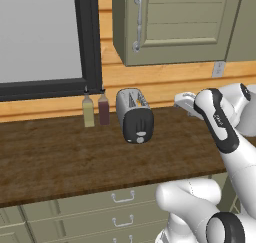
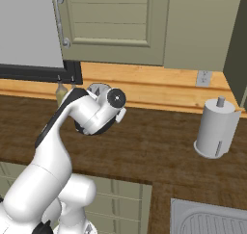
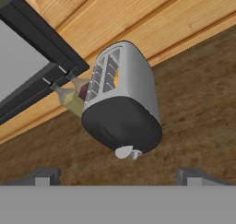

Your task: Start the toaster. Once the lever pops up, take the bread to the plate on the dining counter.

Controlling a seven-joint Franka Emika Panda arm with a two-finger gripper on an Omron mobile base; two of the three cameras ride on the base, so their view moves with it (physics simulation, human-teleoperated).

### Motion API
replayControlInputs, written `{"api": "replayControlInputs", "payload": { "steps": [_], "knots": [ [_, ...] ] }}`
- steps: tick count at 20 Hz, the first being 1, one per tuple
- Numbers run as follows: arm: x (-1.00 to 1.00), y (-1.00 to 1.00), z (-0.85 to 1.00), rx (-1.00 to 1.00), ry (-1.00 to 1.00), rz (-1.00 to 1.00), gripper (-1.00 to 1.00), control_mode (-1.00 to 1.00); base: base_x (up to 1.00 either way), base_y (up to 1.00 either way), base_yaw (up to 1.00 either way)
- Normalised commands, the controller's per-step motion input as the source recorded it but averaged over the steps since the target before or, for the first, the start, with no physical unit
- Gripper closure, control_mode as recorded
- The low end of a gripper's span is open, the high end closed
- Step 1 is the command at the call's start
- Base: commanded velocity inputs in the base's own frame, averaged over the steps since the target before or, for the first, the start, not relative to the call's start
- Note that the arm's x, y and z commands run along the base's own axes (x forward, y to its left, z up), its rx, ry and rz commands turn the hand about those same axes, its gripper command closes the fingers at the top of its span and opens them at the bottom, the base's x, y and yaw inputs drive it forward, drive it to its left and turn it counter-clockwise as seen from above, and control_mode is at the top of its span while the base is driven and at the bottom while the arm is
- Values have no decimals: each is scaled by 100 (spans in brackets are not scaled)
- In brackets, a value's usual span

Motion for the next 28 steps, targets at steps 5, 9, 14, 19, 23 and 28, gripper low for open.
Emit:
{"api": "replayControlInputs", "payload": {
  "steps": [5,9,14,19,23,28],
  "knots": [
    [0,0,0,0,0,0,-100,-100,0,0,0],
    [0,0,0,0,0,0,-100,-100,0,0,0],
    [0,0,0,0,0,0,-100,-100,0,0,0],
    [0,0,0,0,0,0,-100,-100,0,0,0],
    [0,0,0,0,0,0,-100,-100,0,0,0],
    [0,0,0,0,0,0,-100,-100,0,0,0]
  ]
}}
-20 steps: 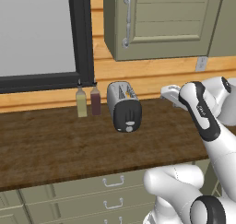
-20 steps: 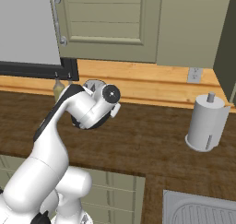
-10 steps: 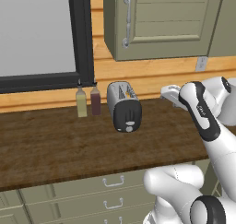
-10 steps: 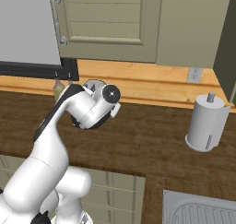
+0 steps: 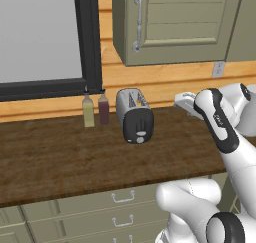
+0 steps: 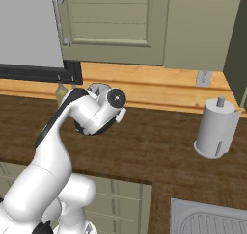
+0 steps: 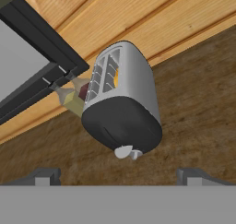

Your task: Start the toaster. Once the lever pops up, take the bread to the plate on the dining counter.

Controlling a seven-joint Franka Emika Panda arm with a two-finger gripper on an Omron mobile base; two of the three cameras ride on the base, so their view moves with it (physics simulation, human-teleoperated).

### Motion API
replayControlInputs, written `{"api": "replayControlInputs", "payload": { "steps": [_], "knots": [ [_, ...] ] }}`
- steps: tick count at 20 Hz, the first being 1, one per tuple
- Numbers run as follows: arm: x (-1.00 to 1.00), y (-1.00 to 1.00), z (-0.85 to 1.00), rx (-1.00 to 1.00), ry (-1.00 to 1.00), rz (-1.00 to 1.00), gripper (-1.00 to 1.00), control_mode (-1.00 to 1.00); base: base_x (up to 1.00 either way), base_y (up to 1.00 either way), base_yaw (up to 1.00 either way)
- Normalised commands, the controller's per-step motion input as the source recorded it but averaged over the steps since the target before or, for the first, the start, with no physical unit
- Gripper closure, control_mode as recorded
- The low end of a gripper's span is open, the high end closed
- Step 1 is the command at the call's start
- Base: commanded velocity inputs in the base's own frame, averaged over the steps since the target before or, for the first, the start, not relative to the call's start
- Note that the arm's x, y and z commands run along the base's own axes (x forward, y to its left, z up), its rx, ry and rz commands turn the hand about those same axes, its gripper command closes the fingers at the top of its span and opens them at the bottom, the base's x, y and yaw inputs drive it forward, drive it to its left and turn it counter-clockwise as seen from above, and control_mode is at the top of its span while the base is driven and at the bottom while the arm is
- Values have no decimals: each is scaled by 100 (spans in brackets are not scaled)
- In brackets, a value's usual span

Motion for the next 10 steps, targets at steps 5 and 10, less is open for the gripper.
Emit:
{"api": "replayControlInputs", "payload": {
  "steps": [5,10],
  "knots": [
    [0,0,0,0,0,0,-100,-100,0,0,0],
    [0,0,0,0,0,0,-100,-100,0,0,0]
  ]
}}
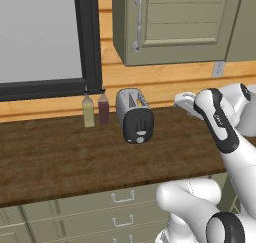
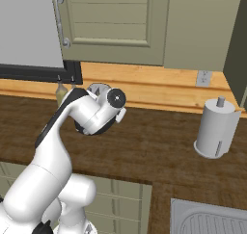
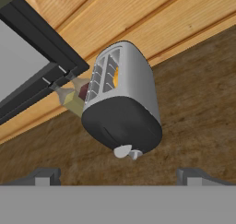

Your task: Start the toaster. Once the lever pops up, take the bread to the plate on the dining counter.

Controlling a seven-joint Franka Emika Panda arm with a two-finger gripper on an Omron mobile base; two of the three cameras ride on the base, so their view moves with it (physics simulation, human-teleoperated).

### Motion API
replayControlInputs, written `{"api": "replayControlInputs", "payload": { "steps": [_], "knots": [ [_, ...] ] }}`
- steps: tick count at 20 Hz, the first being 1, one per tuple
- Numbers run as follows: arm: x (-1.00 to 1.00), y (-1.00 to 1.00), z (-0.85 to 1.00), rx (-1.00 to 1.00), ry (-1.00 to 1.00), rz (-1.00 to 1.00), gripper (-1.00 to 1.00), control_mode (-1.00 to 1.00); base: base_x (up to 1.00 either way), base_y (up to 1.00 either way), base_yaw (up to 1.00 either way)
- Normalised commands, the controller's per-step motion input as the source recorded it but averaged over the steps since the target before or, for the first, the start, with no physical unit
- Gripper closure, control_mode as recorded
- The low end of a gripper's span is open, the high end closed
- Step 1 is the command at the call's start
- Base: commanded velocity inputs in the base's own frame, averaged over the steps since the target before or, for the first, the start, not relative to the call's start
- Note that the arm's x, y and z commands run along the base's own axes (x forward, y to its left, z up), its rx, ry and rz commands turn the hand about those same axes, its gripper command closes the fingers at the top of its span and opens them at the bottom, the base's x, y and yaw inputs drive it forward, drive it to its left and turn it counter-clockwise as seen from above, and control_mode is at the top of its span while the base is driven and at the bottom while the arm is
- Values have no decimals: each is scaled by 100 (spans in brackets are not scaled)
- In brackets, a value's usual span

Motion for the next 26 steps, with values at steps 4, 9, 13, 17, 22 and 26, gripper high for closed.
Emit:
{"api": "replayControlInputs", "payload": {
  "steps": [4,9,13,17,22,26],
  "knots": [
    [0,0,0,0,0,0,-100,-100,0,0,0],
    [0,0,0,0,0,0,-100,-100,0,0,0],
    [0,0,0,0,0,0,-100,-100,0,0,0],
    [0,0,0,0,0,0,-100,-100,0,0,0],
    [0,0,0,0,0,0,-100,-100,0,0,0],
    [0,0,0,0,0,0,-100,-100,0,0,0]
  ]
}}
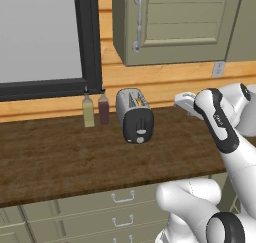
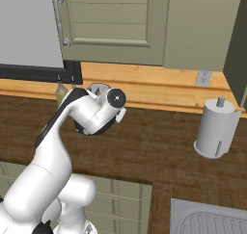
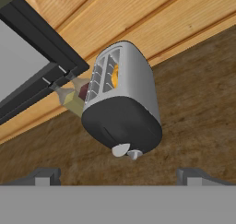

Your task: Start the toaster. Once the lever pops up, take the bread to the plate on the dining counter.

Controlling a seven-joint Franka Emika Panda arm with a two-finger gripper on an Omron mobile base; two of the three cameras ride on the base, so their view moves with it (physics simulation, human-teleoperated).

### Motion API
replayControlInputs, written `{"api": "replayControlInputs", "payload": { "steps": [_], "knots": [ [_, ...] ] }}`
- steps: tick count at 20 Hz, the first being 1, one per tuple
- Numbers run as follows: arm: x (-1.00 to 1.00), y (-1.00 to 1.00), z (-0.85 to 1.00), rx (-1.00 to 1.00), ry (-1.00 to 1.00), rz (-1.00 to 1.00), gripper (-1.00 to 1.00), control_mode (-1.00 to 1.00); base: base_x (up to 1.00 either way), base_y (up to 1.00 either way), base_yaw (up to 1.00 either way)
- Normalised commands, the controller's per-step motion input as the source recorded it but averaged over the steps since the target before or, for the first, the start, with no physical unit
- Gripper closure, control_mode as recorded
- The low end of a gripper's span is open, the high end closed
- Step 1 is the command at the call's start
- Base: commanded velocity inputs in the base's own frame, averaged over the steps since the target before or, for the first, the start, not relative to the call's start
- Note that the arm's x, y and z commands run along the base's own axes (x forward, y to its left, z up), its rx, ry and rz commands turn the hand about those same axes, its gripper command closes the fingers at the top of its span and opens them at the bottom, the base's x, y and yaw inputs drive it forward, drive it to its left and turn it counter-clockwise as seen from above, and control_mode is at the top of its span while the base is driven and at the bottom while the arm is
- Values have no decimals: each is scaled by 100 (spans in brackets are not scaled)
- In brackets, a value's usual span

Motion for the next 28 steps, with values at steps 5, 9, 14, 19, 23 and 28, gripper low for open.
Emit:
{"api": "replayControlInputs", "payload": {
  "steps": [5,9,14,19,23,28],
  "knots": [
    [0,0,0,0,0,0,-100,-100,0,0,0],
    [0,0,0,0,0,0,-100,-100,0,0,0],
    [0,0,0,0,0,0,-100,-100,0,0,0],
    [0,0,0,0,0,0,-100,-100,0,0,0],
    [0,0,0,0,0,0,-100,-100,0,0,0],
    [0,0,0,0,0,0,-100,-100,0,0,0]
  ]
}}
